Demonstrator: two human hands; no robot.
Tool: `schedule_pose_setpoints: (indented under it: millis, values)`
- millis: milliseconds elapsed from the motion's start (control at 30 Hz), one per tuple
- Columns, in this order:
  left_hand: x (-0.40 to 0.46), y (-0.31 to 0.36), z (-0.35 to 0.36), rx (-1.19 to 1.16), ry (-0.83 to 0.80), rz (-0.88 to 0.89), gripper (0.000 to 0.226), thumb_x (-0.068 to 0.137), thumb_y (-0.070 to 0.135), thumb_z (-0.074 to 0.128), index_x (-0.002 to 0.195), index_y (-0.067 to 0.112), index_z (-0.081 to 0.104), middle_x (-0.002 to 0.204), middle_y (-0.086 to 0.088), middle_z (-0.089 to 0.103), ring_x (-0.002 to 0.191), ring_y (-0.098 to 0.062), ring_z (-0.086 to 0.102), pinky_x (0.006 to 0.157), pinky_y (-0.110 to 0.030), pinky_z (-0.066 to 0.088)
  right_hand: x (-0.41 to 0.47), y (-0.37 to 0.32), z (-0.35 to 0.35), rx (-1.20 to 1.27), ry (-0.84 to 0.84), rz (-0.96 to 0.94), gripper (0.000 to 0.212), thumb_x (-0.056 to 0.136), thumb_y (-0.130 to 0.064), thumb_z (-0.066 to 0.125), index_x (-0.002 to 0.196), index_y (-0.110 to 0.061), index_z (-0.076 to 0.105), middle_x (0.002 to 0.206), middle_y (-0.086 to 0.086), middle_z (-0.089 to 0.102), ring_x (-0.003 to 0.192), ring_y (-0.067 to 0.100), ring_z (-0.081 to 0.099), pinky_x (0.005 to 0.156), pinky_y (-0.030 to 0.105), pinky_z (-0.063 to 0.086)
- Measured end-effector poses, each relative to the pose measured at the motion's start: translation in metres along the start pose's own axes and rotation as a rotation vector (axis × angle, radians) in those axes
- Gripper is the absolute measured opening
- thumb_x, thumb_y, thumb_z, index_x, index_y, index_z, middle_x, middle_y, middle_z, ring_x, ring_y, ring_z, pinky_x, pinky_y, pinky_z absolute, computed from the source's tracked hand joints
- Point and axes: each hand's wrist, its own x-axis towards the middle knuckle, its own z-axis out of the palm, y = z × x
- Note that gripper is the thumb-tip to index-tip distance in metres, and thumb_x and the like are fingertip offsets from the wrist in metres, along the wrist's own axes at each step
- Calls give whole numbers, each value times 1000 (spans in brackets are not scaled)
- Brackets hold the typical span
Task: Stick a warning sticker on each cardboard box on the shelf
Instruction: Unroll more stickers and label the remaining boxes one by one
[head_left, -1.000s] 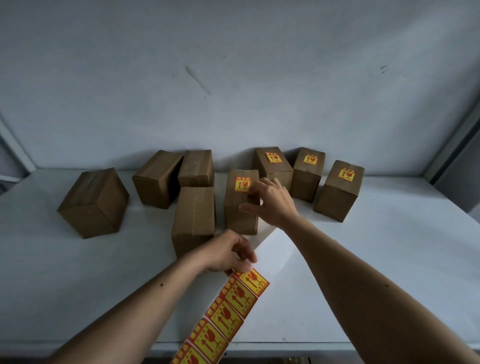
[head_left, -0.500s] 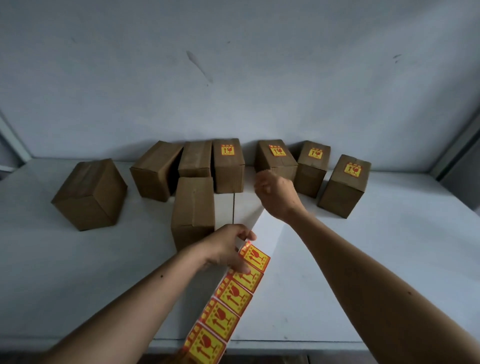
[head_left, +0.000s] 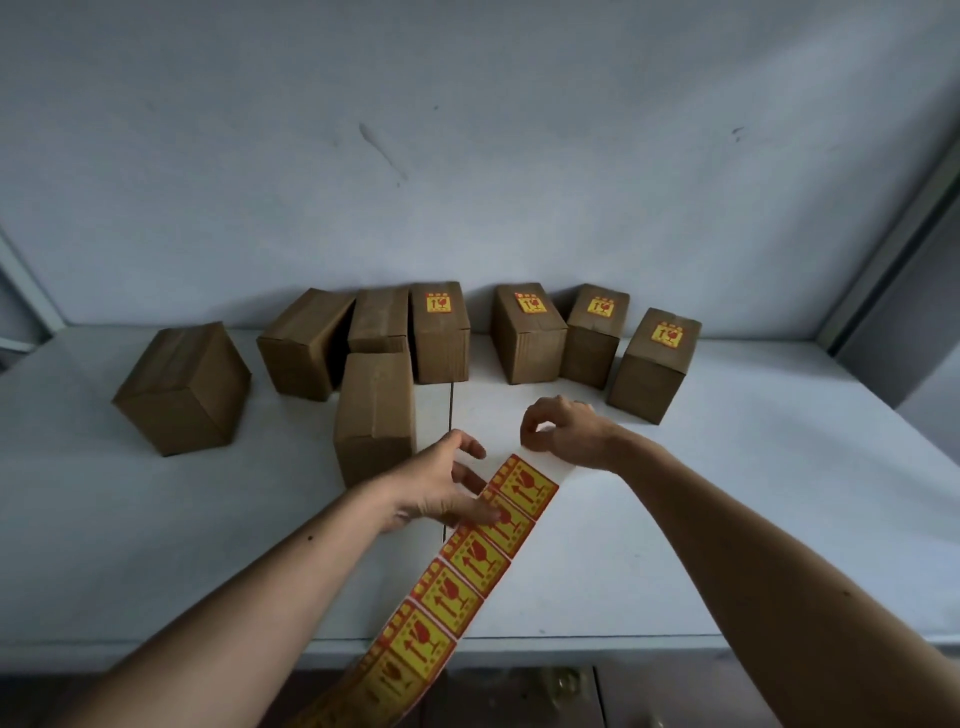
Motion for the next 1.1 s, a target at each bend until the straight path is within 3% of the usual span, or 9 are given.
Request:
schedule_pose_setpoints:
  millis: [133,300,500,600,700,767,833,1000,1100]
  values:
    - [-11,-16,-2,29,-128,-152,73,68,17,86,127,22,43,118,-11,64,102,-27,68,88,-45,56,-2,16,-7,-105,162,-24,19,96,-23,48,100,-12,63,102,-1,54,106,20,49,101,40,37]
    - [-33,-33,-14,145,-344,-280,49,79,7,76,122,12,52,108,-10,72,99,-26,69,85,-37,56,-7,43,-9,-158,282,52,15,96,-26,43,91,-22,56,106,1,56,109,21,46,98,41,25]
    - [-46,-42,-37,74,-348,-325,26,90,4,60,116,9,61,102,-8,70,97,-22,66,91,-39,53,-18,56,-2,-186,273,134,14,97,-24,42,94,-21,56,114,4,59,105,19,45,102,43,27]
    - [-52,-37,-39,41,-301,-314,25,95,24,56,116,11,61,98,-6,67,89,-17,64,83,-36,53,-20,60,5,-232,290,157,20,99,-26,40,100,-17,58,116,4,60,108,21,47,102,44,28]
    - [-58,-30,-47,47,-302,-268,66,75,62,66,112,8,60,88,-6,66,74,-14,61,70,-29,52,-22,61,9,-279,303,213,22,98,-25,40,106,-15,57,119,5,59,113,24,47,104,46,27]
    - [-62,-27,-55,205,-290,-242,79,51,68,80,104,10,64,85,-5,69,72,-13,62,66,-27,51,-22,63,10,-294,306,249,23,98,-24,38,108,-14,56,121,7,58,116,26,46,106,48,26]
    - [-61,-28,-66,389,-210,-267,76,43,60,87,102,16,68,97,-3,72,89,-16,65,80,-33,54,-24,65,12,-304,300,276,25,99,-25,36,108,-13,56,123,8,56,119,28,44,107,50,25]
    - [-46,-36,-87,784,30,-382,59,68,61,75,109,21,61,110,3,63,100,-13,59,89,-30,50,-20,63,24,-335,243,263,29,99,-28,34,110,-10,55,125,11,55,121,29,43,106,49,26]
    - [-39,-39,-83,1134,182,-435,60,82,63,59,123,21,51,120,0,56,113,-19,51,99,-41,37,-16,56,39,-364,232,245,32,99,-27,36,116,-9,55,127,12,52,122,29,41,106,47,27]
